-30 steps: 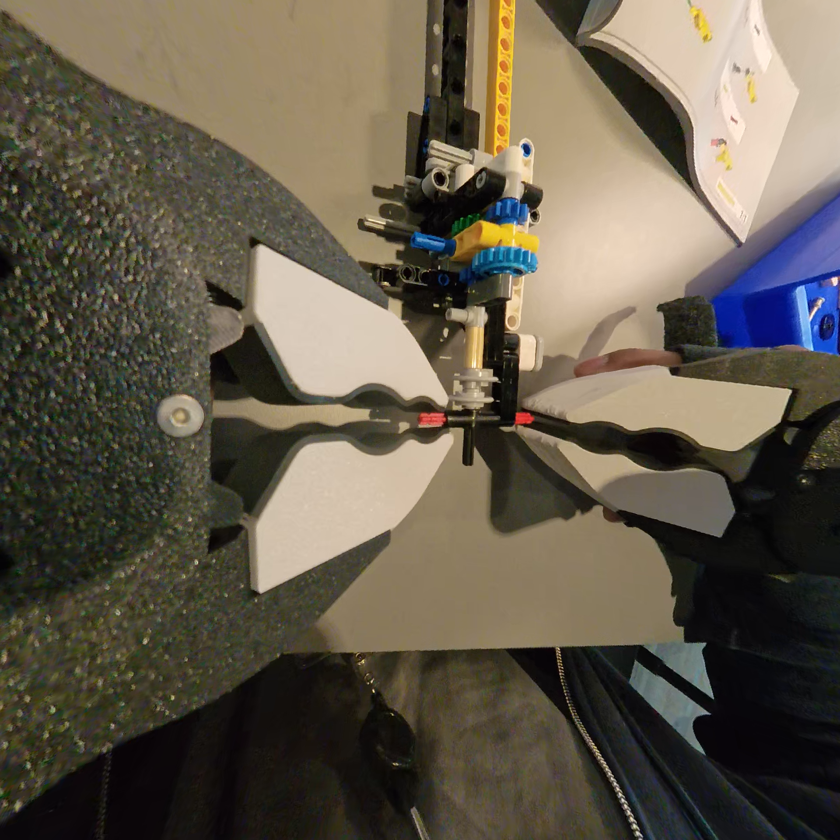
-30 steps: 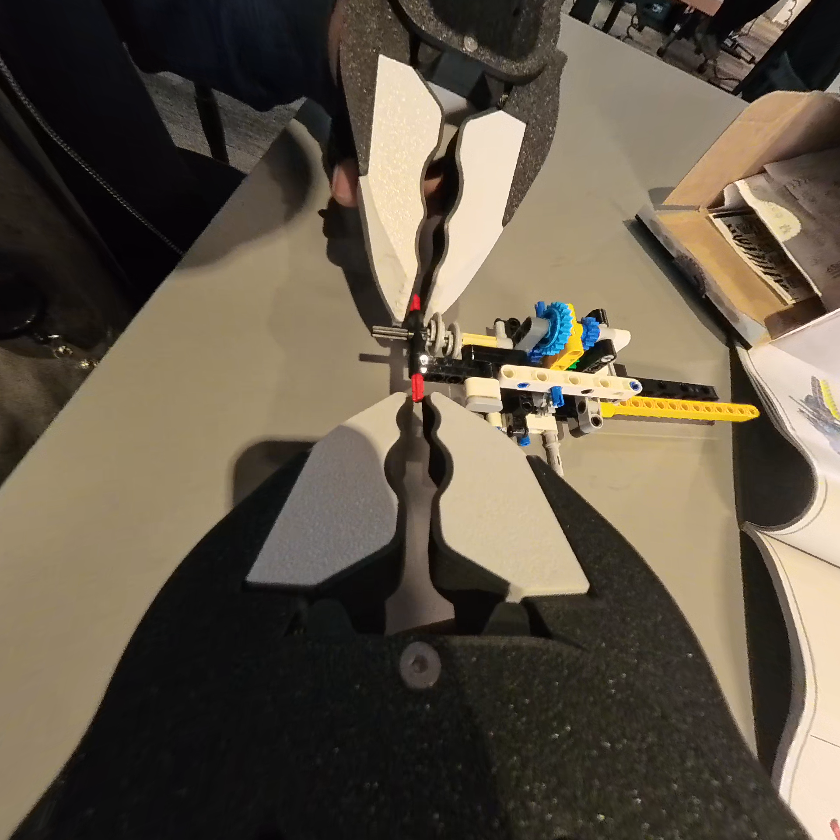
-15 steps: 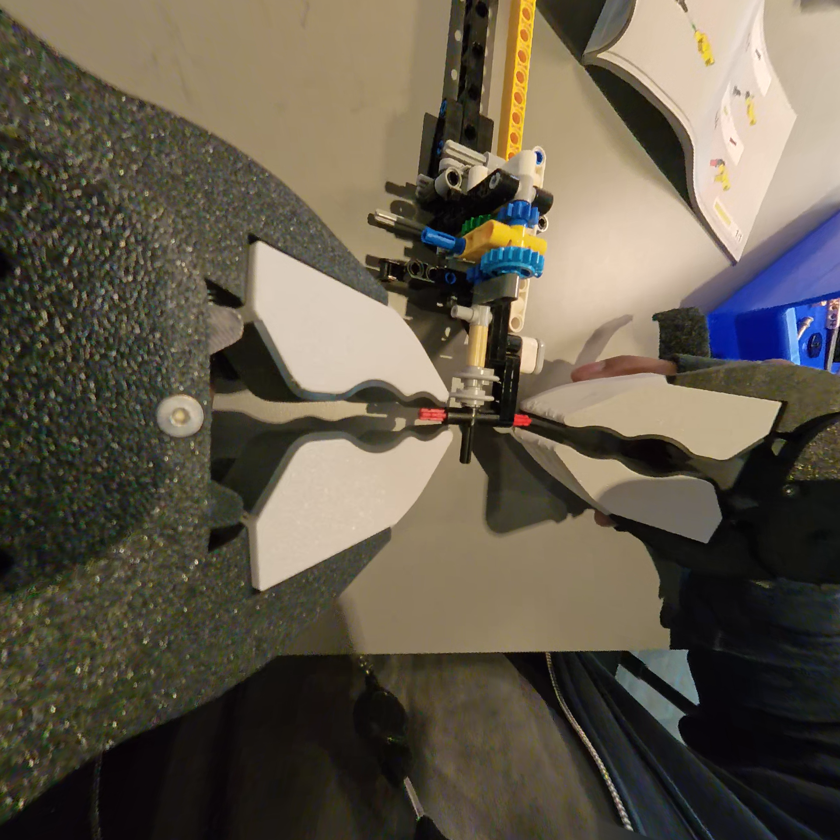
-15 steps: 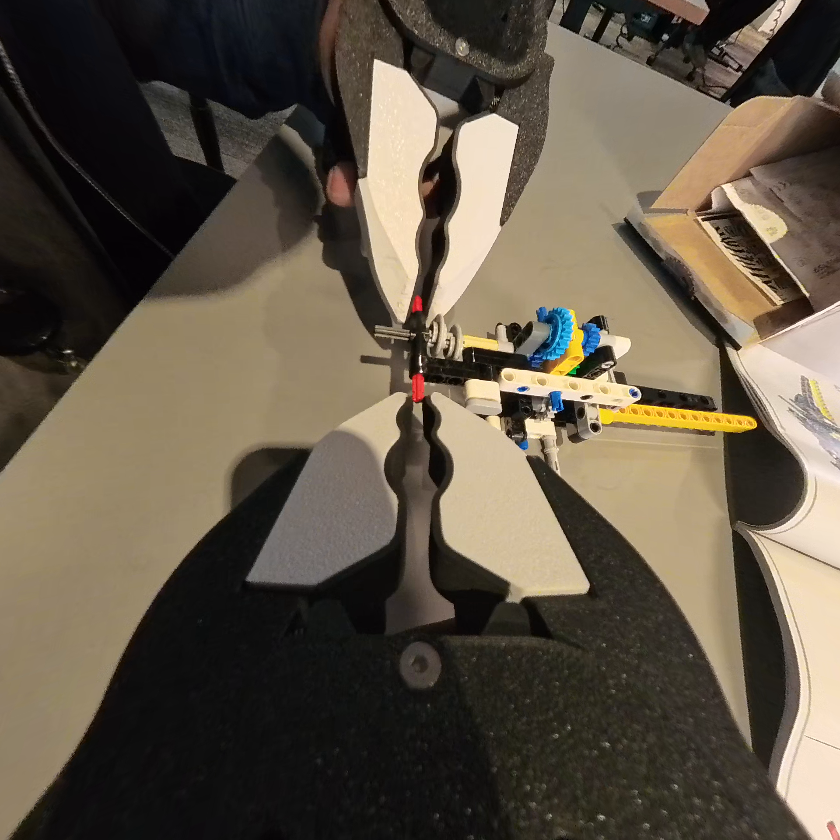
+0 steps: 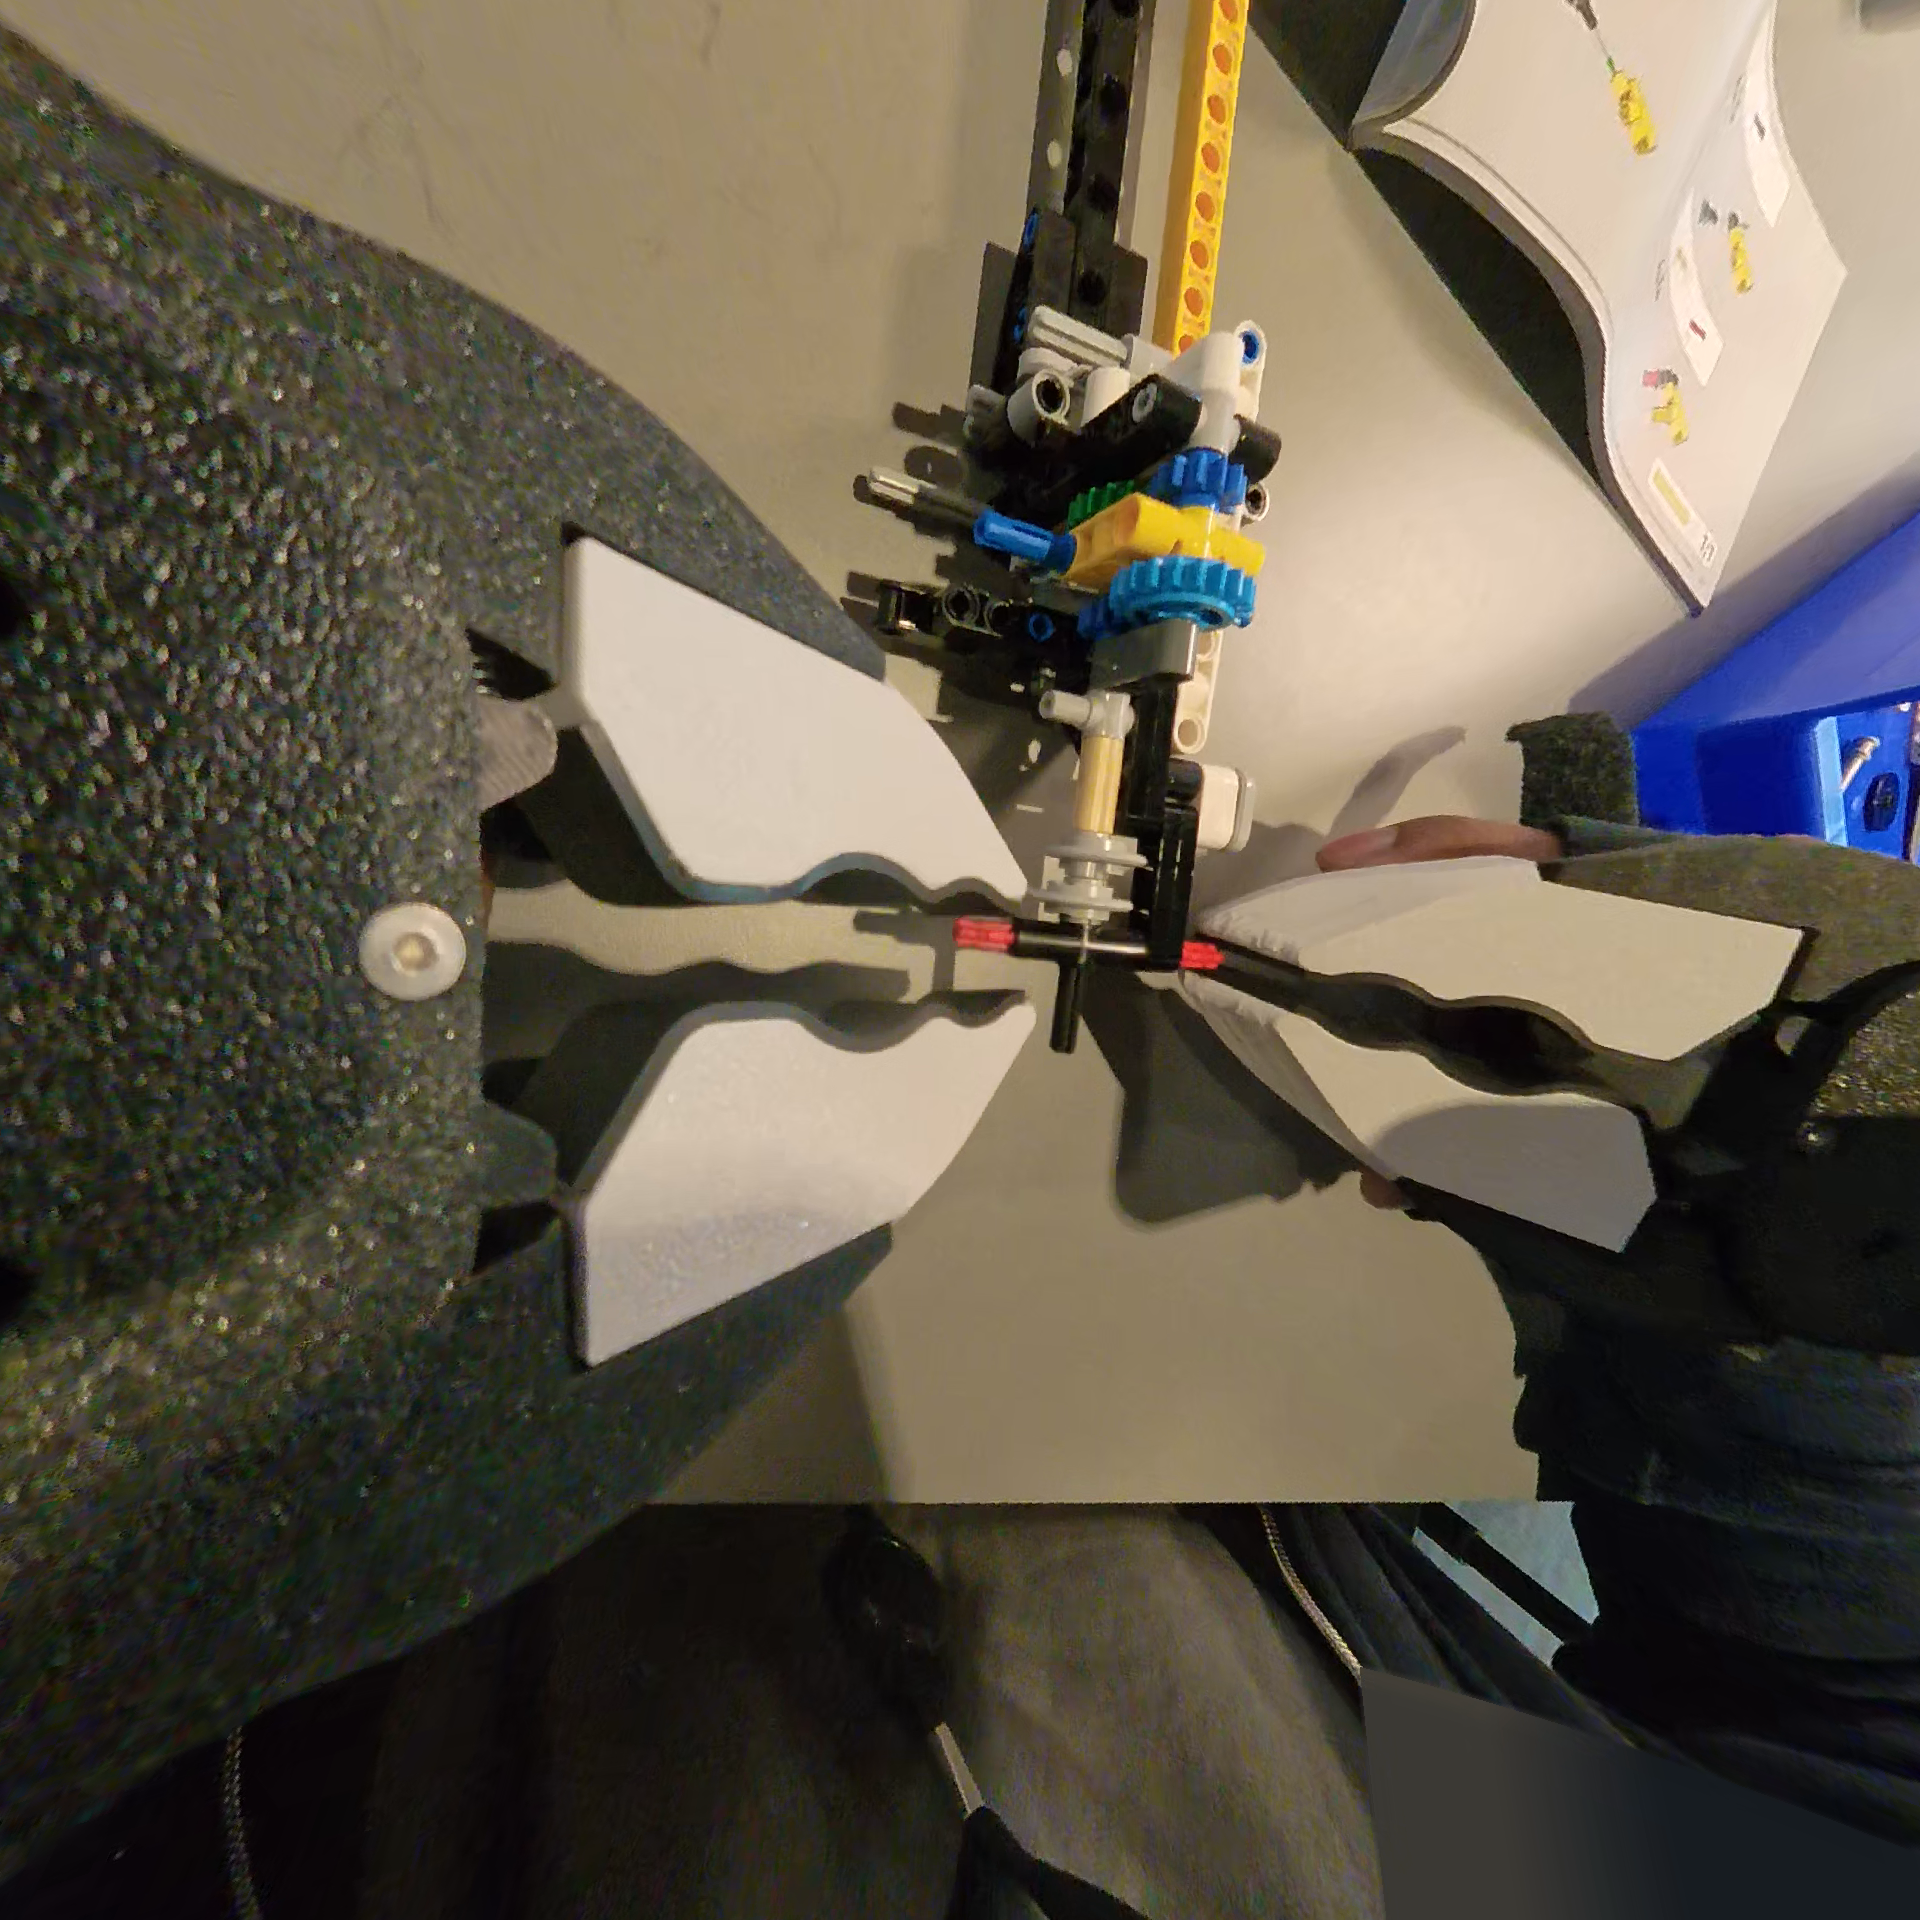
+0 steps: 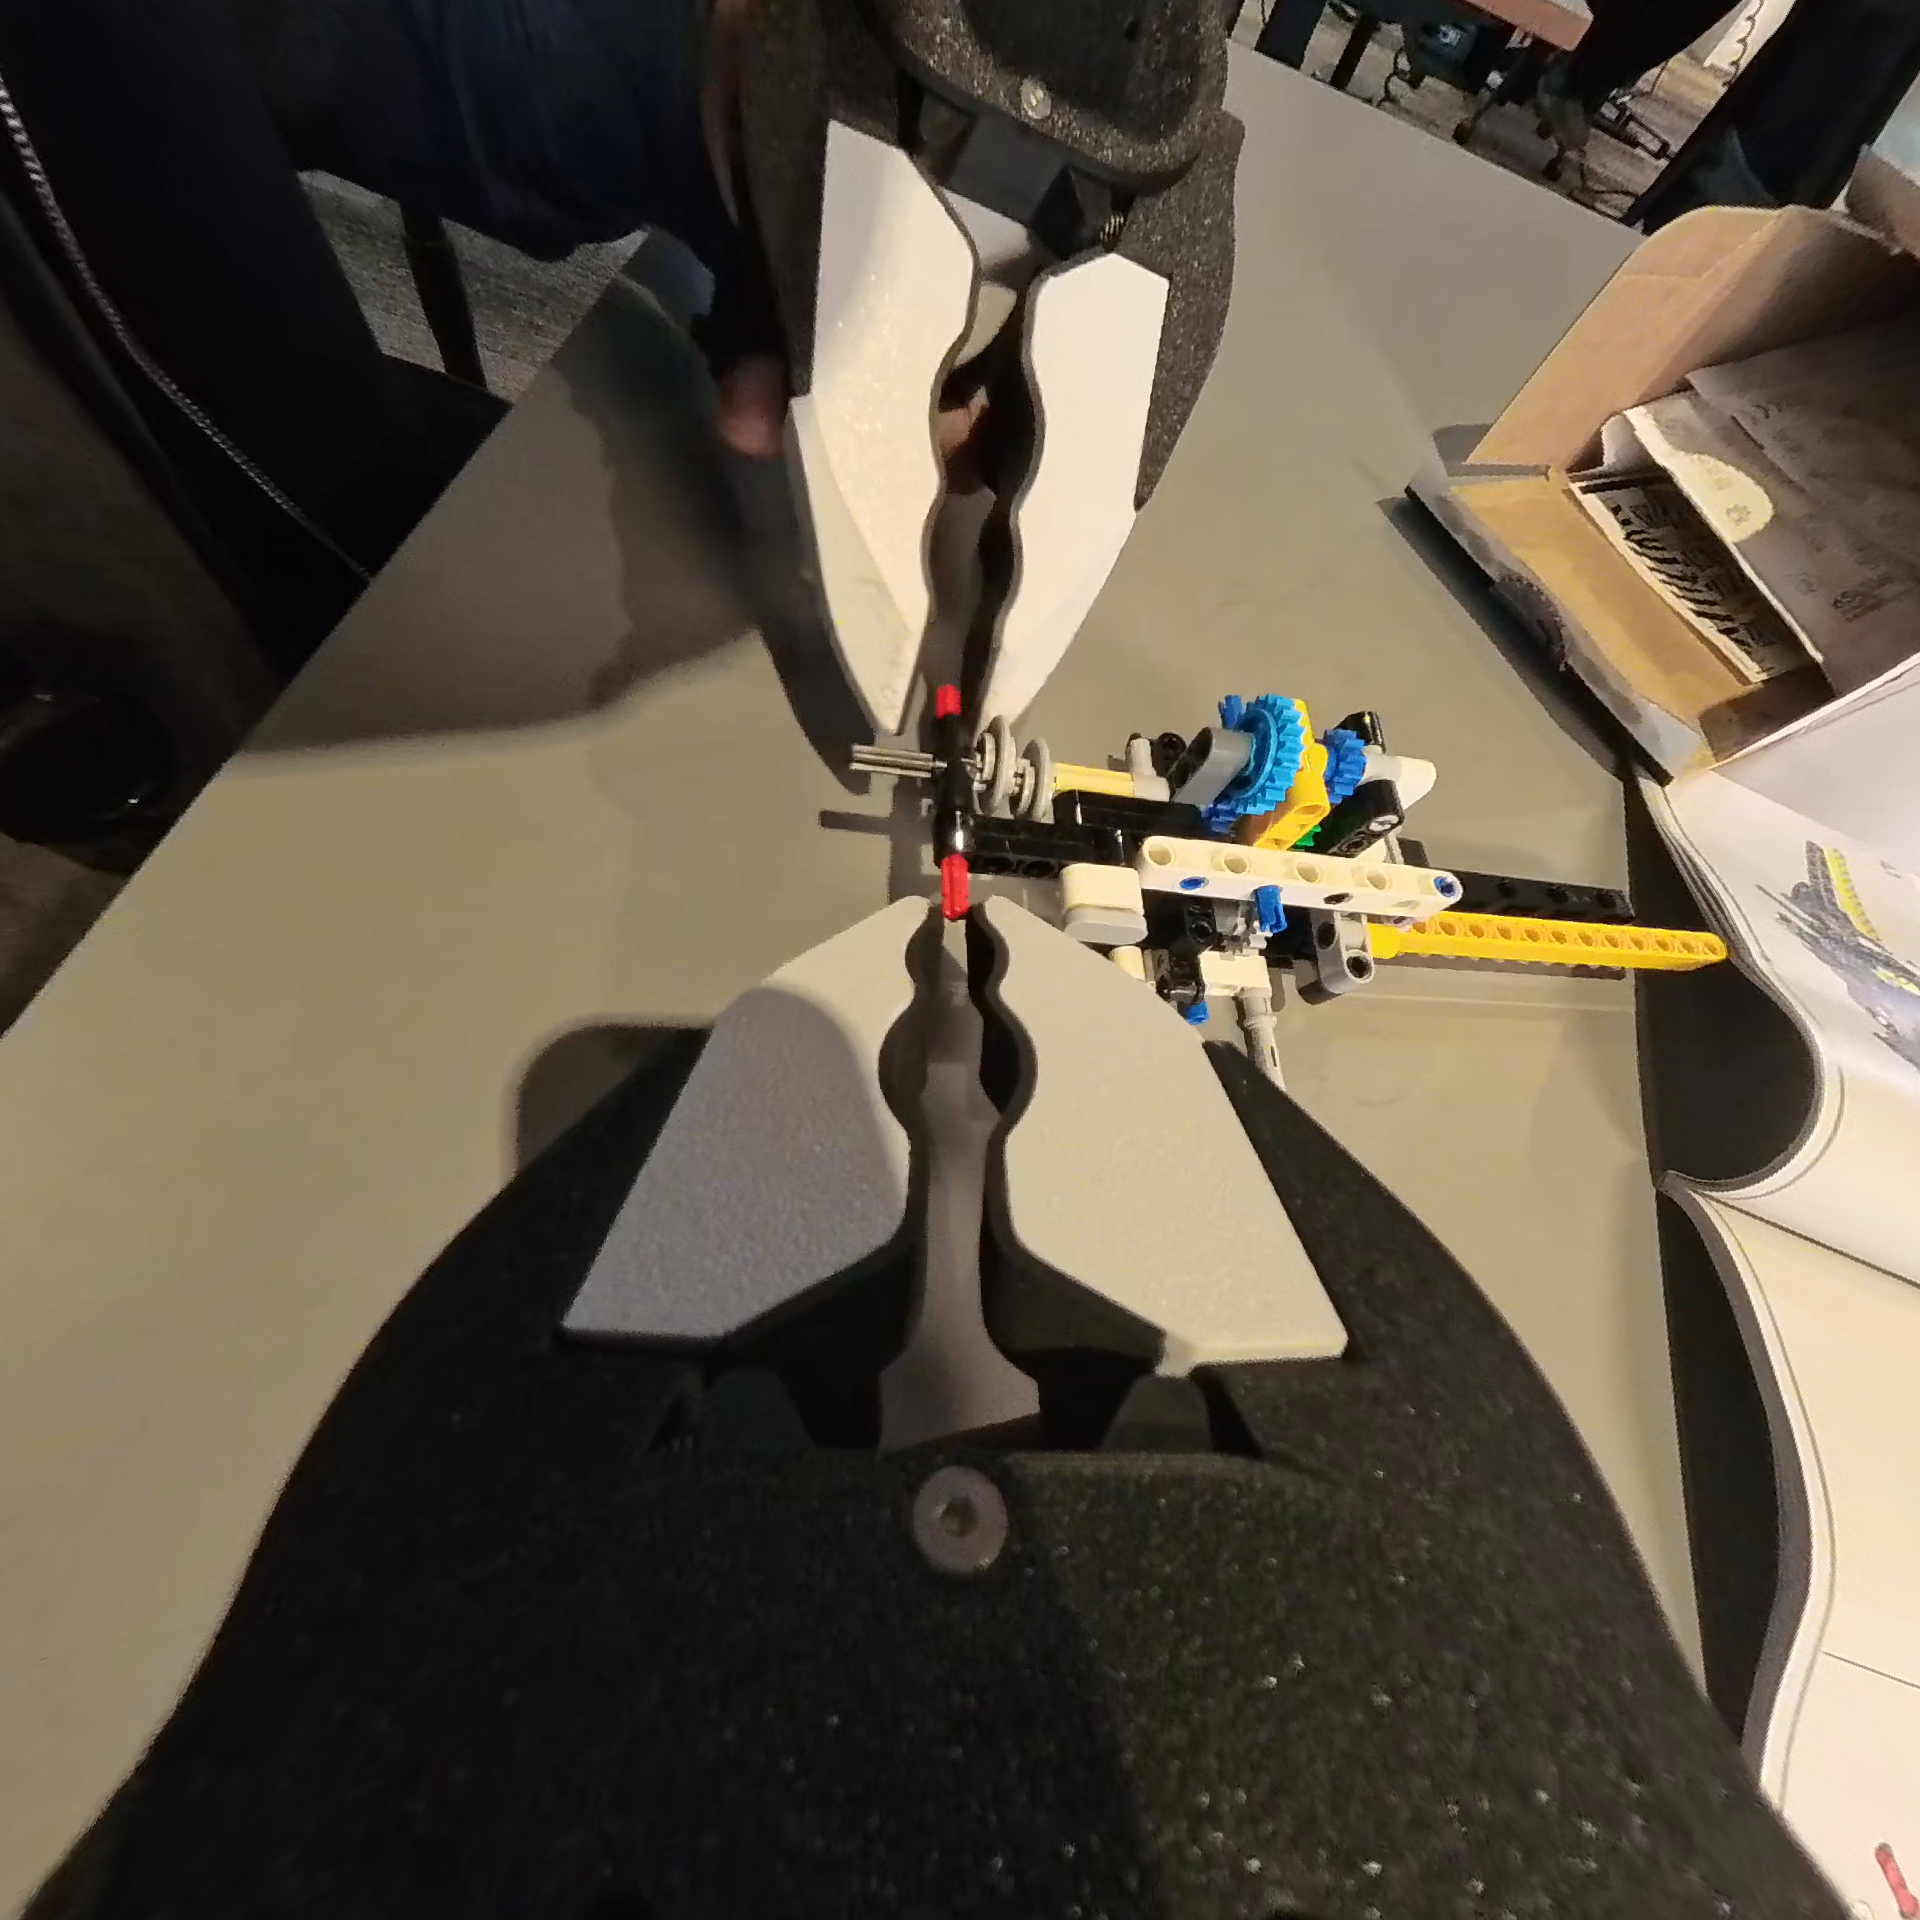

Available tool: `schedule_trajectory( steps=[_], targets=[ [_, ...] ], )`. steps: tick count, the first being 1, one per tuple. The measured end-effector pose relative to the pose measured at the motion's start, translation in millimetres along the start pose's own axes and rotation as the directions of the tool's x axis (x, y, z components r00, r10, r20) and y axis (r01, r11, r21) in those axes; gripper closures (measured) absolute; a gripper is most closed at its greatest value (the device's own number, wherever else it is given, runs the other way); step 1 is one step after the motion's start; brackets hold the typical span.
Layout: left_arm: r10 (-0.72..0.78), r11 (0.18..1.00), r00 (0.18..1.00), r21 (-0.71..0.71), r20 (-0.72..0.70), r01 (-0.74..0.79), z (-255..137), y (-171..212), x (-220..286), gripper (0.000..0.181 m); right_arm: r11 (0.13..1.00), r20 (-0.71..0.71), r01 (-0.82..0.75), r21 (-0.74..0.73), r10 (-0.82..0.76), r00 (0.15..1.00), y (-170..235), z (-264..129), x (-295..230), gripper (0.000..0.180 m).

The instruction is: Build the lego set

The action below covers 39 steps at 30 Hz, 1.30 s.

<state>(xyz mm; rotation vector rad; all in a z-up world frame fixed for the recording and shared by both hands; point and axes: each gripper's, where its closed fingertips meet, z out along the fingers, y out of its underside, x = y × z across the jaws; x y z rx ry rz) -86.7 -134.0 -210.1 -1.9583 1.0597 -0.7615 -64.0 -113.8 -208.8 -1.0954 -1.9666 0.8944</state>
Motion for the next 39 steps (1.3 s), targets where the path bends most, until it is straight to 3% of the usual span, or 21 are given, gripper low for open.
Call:
schedule_trajectory(
  steps=[24,39],
  targets=[
    [-0.01,0.994,0.998,-0.104,0.063,0.017,10.2,10.7,-6.1,0.165,1.0,-0.019,0.015,-0.005,-0.015,1.0,-0.3,1.6,0.2,0.176],
    [-0.04,0.997,0.995,-0.061,0.096,0.046,7.3,7.2,-5.5,0.166,1.0,-0.041,0.018,-0.007,-0.018,0.999,-0.2,2.0,2.5,0.176]
  ],
)
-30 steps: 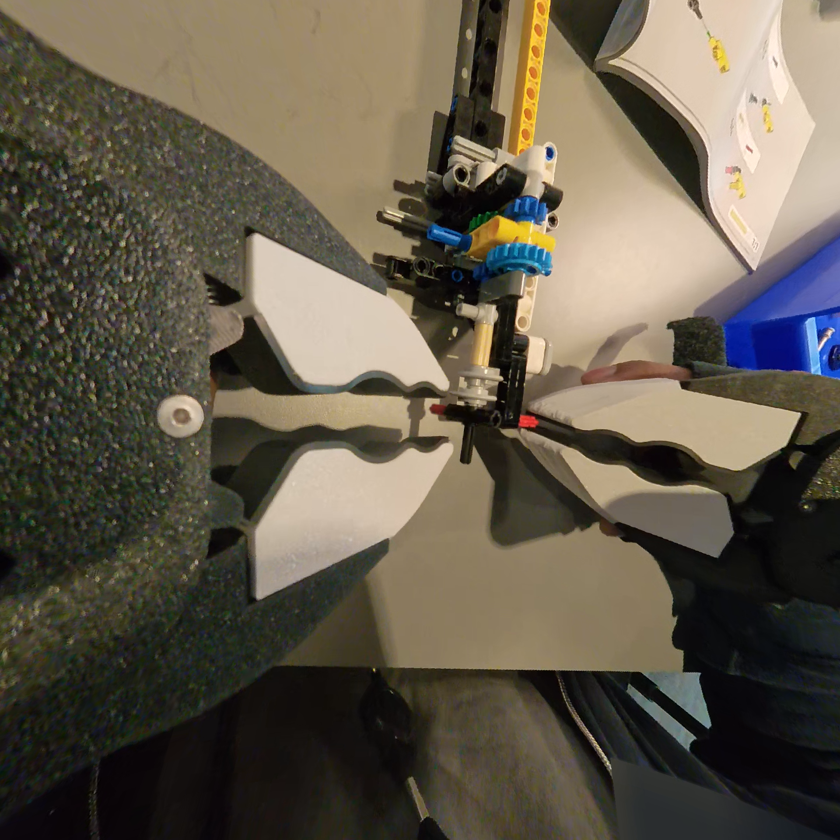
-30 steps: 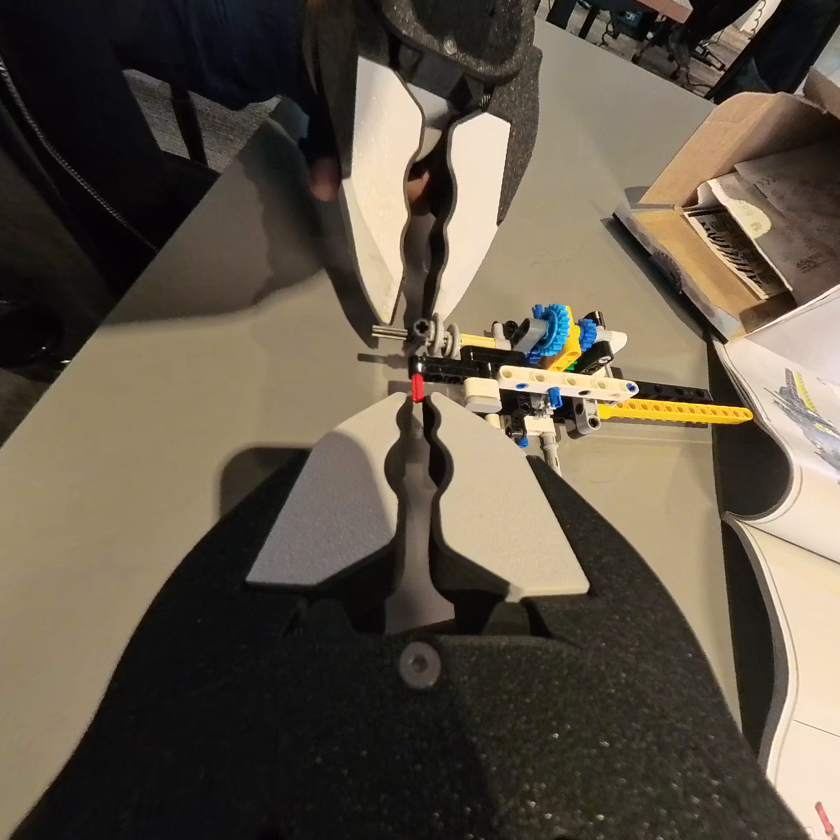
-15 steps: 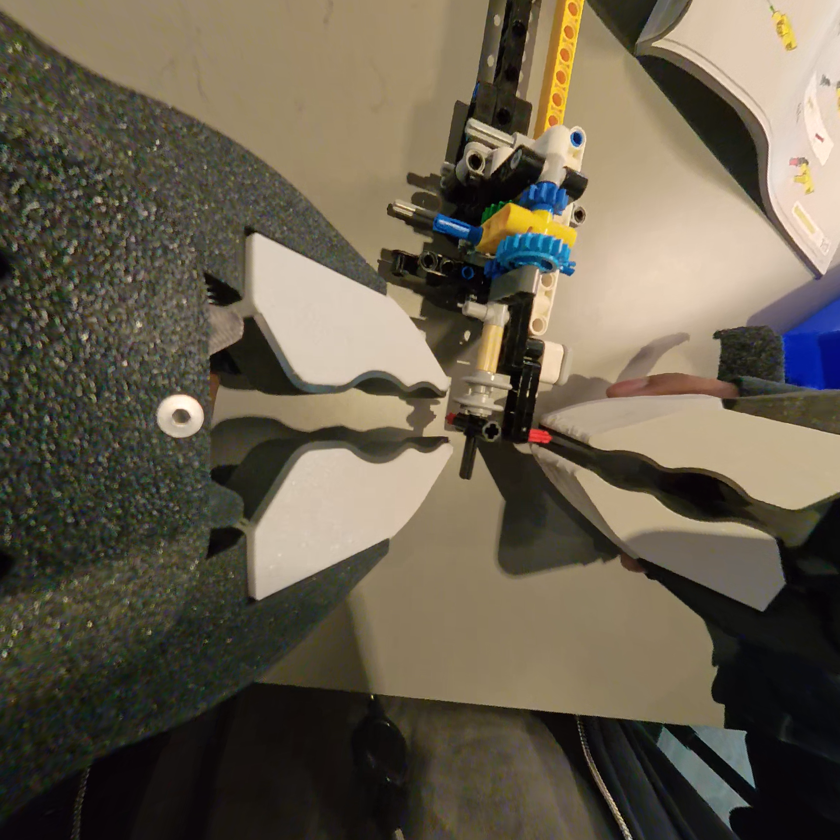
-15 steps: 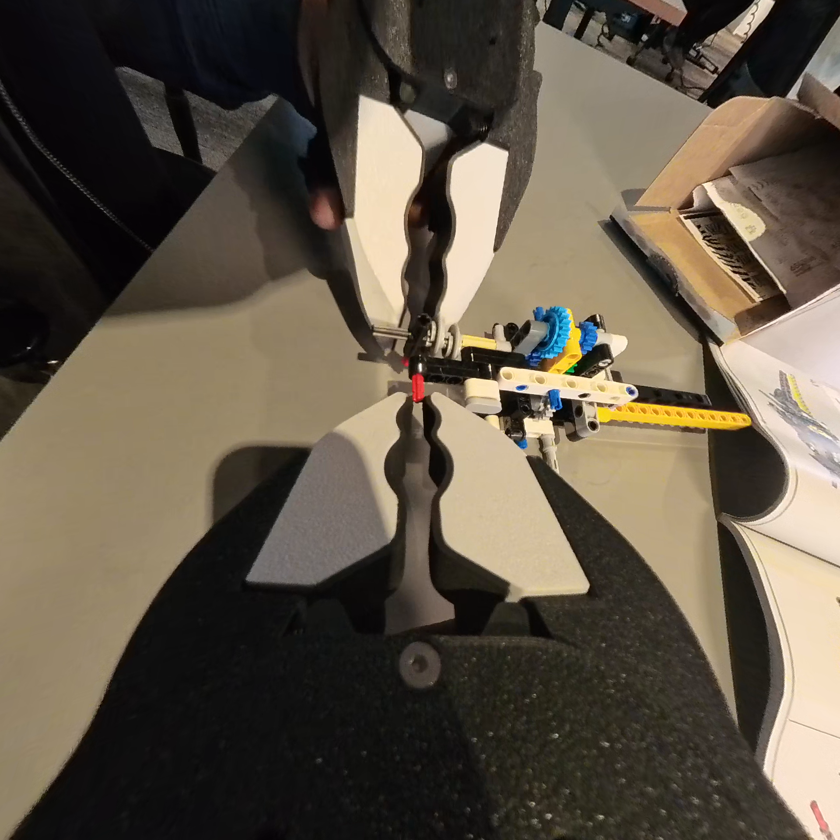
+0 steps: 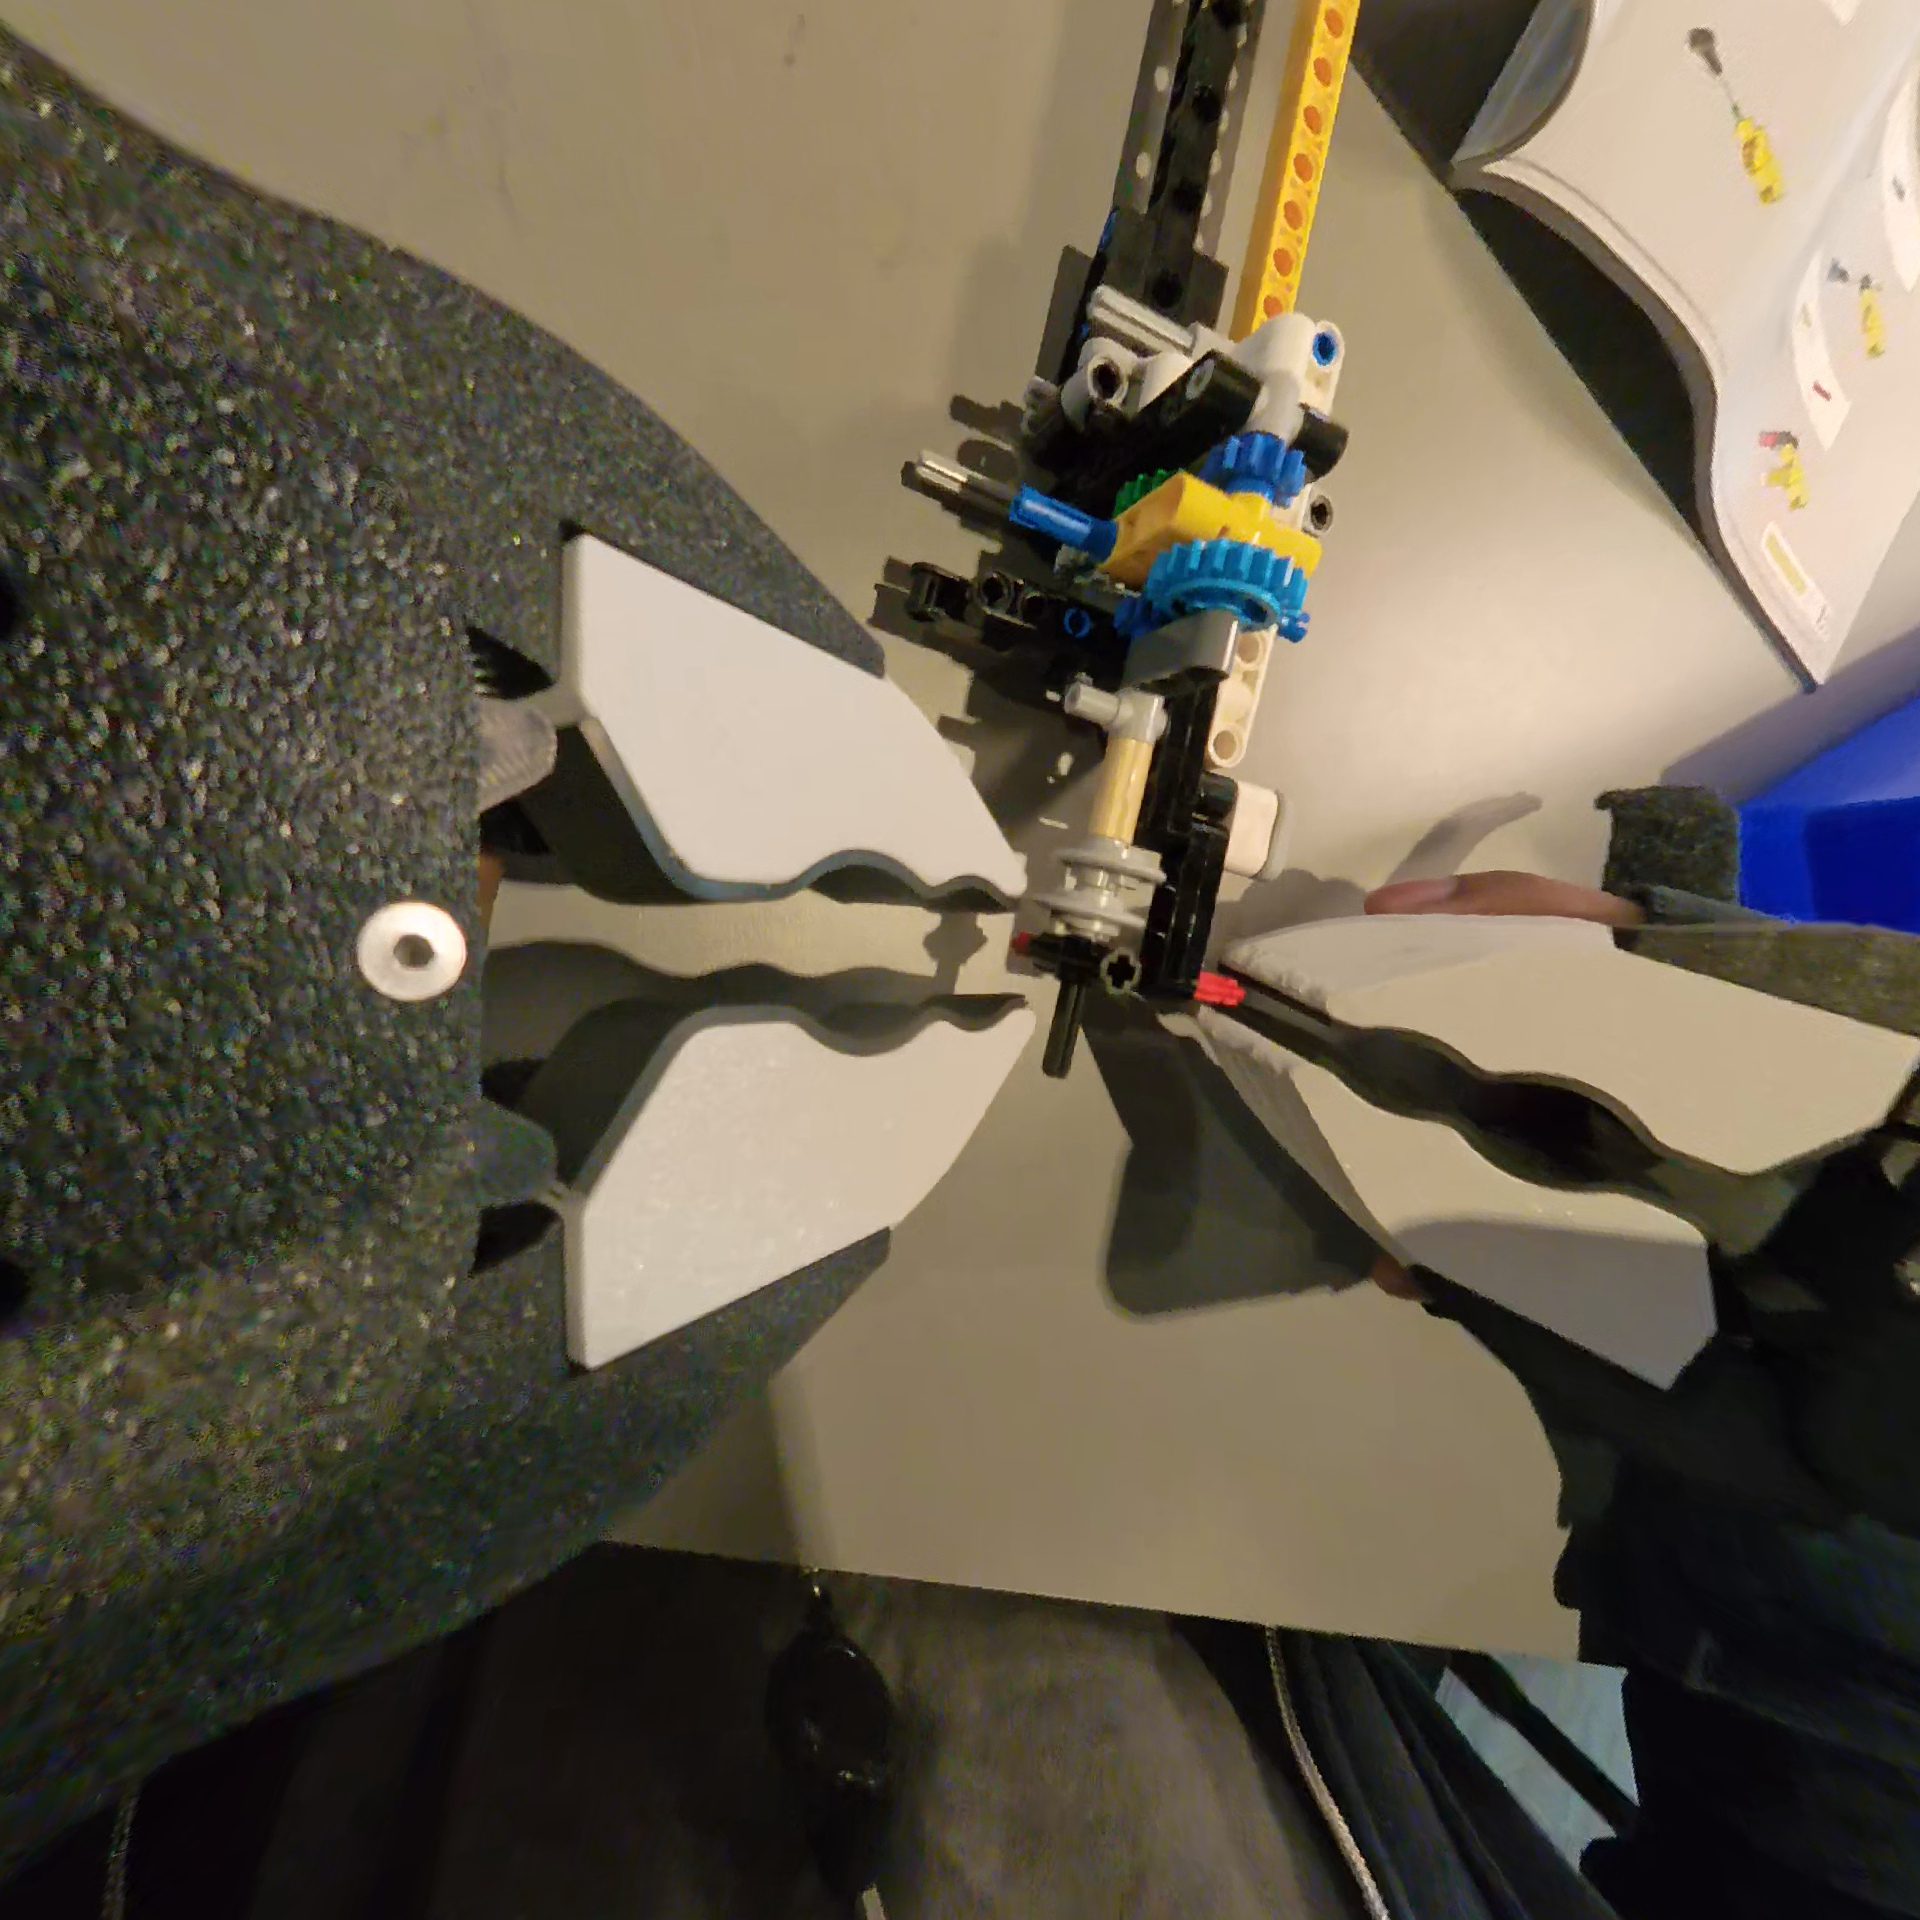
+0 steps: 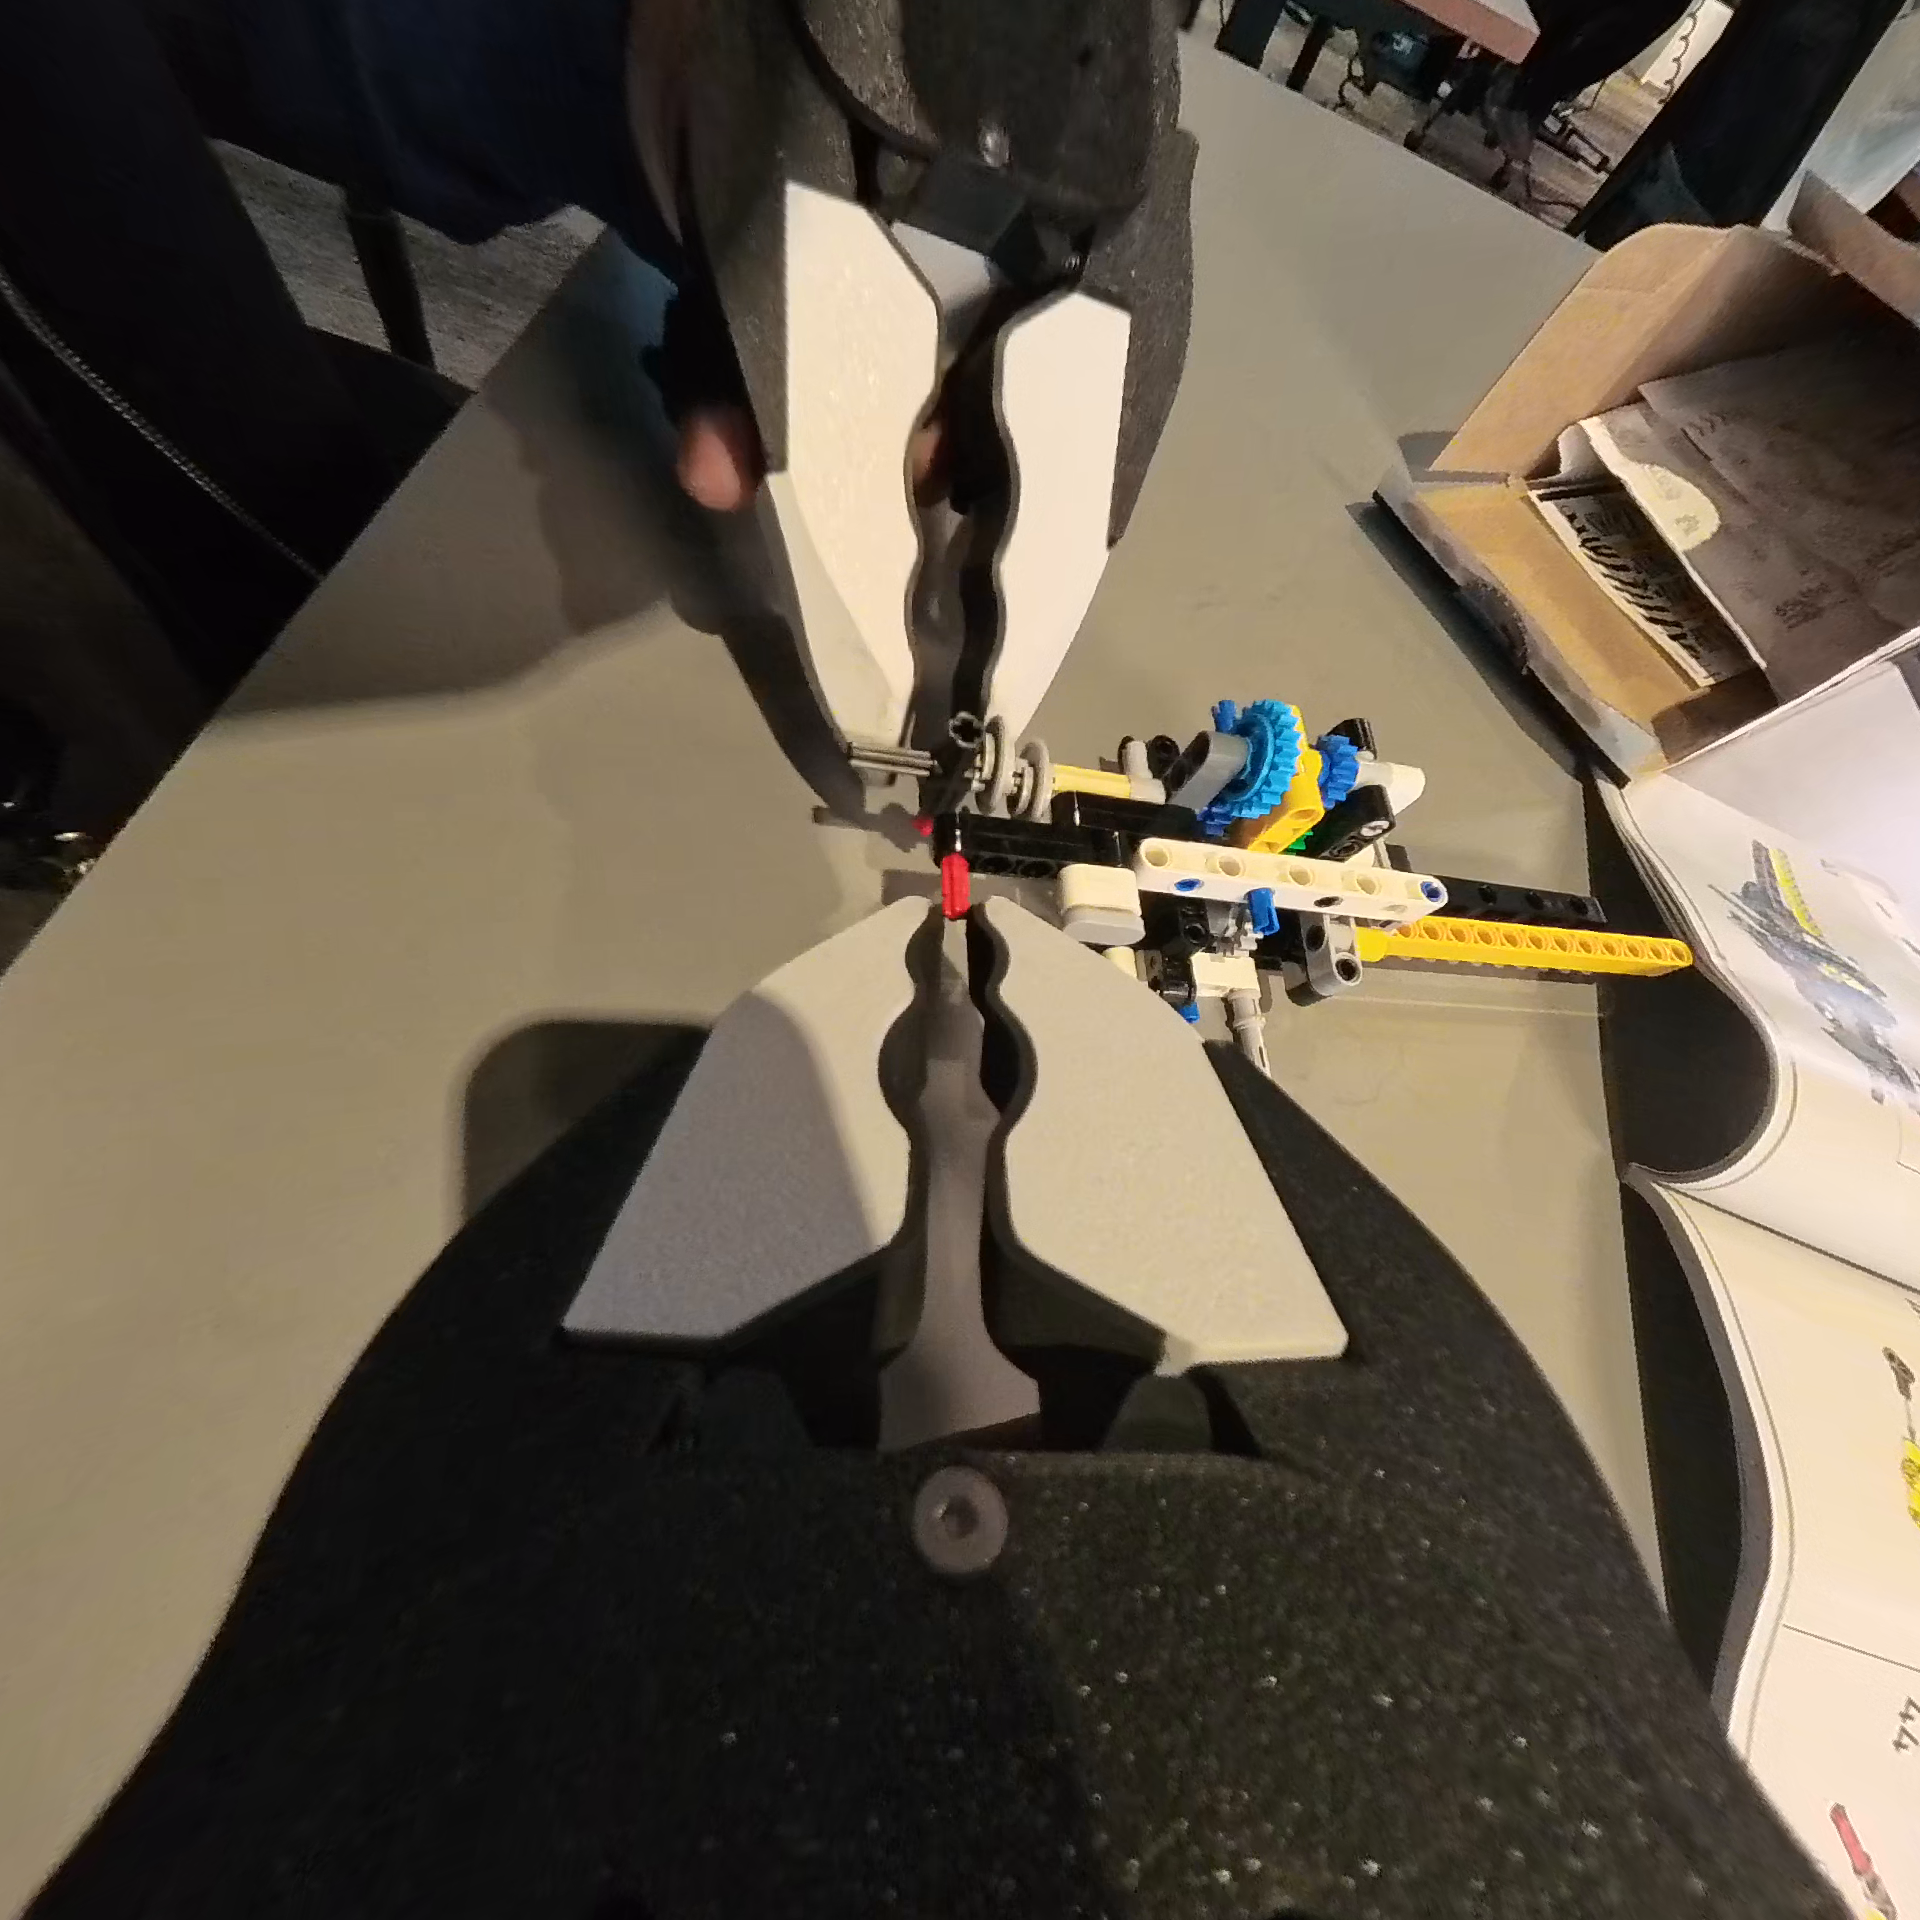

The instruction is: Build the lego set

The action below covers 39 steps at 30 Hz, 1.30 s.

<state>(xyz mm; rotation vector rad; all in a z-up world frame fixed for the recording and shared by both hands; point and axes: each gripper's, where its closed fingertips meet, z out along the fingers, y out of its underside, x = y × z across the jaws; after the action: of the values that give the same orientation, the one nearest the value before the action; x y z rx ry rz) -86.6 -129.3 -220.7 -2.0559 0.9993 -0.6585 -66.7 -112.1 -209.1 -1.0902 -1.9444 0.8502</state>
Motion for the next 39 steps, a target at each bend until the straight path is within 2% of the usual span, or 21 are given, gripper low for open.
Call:
schedule_trajectory(
  steps=[5,18,27,34,39],
  targets=[
    [-0.069,0.997,0.997,-0.038,0.039,0.07,4.3,4.0,-7.9,0.164,1.0,-0.008,0.002,-0.002,-0.002,1.0,-0.1,0.3,0.3,0.176],
    [-0.051,0.998,0.998,-0.03,0.036,0.053,4.0,3.9,-2.1,0.162,1.0,-0.02,0.004,-0.003,-0.004,1.0,-0.2,0.5,1.3,0.176],
    [-0.102,0.994,0.992,-0.039,0.079,0.105,8.2,3.8,-7.9,0.164,1.0,-0.028,0.006,-0.007,-0.006,1.0,-0.2,1.4,1.8,0.176],
    [-0.086,0.995,0.993,-0.036,0.079,0.09,7.1,4.1,-5.9,0.17,1.0,-0.038,0.004,-0.008,-0.004,0.999,-0.2,1.3,2.9,0.176],
    [-0.139,0.99,0.987,-0.009,0.086,0.141,-0.1,5.5,-6.2,0.166,1.0,-0.043,0.007,-0.009,-0.007,0.999,0.0,1.3,2.9,0.176]
  ],
)
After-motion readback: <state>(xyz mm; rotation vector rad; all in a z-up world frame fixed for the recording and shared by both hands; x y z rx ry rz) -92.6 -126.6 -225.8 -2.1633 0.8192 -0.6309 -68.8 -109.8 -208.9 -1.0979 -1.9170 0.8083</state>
